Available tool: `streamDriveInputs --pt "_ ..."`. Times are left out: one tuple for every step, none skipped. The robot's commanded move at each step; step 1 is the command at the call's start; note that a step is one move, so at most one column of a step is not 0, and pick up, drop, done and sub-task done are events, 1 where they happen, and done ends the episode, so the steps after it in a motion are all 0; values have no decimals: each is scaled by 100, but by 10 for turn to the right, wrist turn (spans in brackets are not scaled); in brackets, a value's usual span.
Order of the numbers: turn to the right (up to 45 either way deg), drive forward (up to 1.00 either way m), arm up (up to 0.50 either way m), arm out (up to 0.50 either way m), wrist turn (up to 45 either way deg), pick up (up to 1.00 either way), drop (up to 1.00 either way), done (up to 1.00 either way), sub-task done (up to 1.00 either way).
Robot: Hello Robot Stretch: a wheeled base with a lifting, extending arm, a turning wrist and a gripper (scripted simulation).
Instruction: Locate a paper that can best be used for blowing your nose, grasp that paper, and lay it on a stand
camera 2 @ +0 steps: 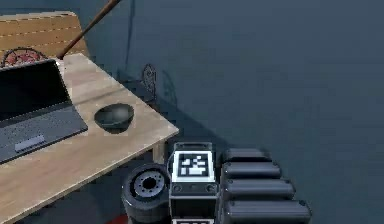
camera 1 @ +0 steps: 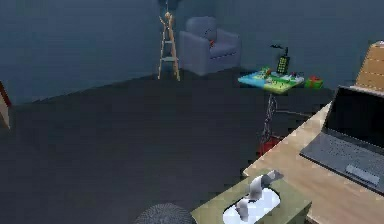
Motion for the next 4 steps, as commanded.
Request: streamDriveInputs --pt "-420 0 0 0 0 0 0 0 0" --pt "0 30 0 0 0 0 0 0 0" --pt "0 60 0 0 0 0 0 0 0" --pt "-180 0 0 0 0 0 0 0 0"
